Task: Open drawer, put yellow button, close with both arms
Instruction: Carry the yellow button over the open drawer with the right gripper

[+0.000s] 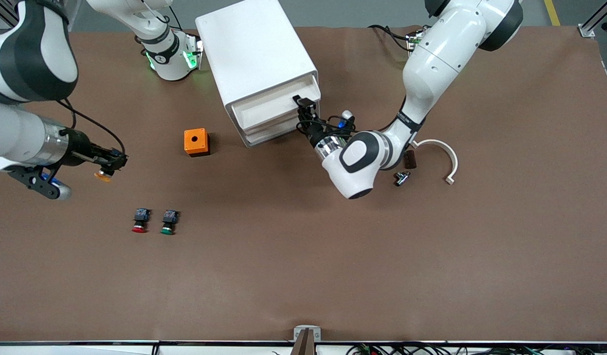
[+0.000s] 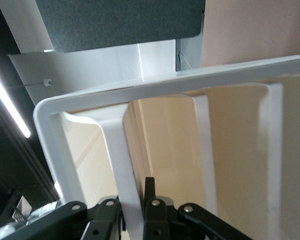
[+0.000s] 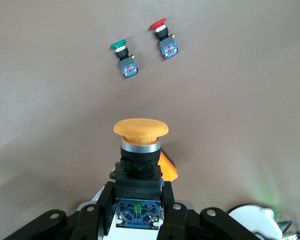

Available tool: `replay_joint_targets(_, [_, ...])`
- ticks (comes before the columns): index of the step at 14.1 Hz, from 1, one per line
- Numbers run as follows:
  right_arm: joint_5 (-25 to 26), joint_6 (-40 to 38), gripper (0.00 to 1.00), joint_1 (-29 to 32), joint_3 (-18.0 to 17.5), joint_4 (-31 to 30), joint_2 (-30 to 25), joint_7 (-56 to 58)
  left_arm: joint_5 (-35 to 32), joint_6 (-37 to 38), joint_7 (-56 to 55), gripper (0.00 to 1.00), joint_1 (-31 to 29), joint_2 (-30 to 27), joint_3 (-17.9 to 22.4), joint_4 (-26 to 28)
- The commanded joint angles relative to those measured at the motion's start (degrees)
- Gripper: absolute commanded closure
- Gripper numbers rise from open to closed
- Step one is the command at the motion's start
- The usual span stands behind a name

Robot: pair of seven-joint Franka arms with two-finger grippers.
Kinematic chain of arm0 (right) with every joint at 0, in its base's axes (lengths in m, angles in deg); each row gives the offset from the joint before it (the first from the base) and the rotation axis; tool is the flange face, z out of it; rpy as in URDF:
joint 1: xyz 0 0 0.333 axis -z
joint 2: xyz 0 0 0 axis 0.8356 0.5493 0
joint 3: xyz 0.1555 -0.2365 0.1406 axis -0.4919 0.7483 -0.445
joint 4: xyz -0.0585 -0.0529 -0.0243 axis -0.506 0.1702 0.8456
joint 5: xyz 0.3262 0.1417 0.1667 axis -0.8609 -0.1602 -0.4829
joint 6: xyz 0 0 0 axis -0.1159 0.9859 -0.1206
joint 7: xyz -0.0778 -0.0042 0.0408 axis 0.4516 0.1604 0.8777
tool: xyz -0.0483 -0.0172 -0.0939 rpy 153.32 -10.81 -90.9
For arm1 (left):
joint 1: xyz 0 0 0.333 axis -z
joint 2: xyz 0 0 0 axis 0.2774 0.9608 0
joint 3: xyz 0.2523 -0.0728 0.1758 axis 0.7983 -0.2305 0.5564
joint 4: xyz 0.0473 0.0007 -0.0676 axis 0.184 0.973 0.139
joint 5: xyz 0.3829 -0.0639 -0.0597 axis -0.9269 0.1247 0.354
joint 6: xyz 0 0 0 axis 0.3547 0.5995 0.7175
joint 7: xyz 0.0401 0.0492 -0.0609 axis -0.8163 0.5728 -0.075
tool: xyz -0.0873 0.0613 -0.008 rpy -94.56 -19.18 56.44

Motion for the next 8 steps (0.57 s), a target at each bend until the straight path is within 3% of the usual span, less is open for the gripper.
replay_joint_targets(1, [-1.16, -1.38, 1.0, -2.39, 0.37, -1.11, -3.04, -7.8, 0.52, -0.1, -0.59, 0.87, -2.36, -0.53, 0.33, -0.39])
replay_joint_targets(8, [-4.15, -0.95, 1.0, -12.13, 0.29, -1.02, -5.24, -30.21, -0.01, -0.28, -0.32, 0.85, -5.79, -0.53, 1.99, -1.87])
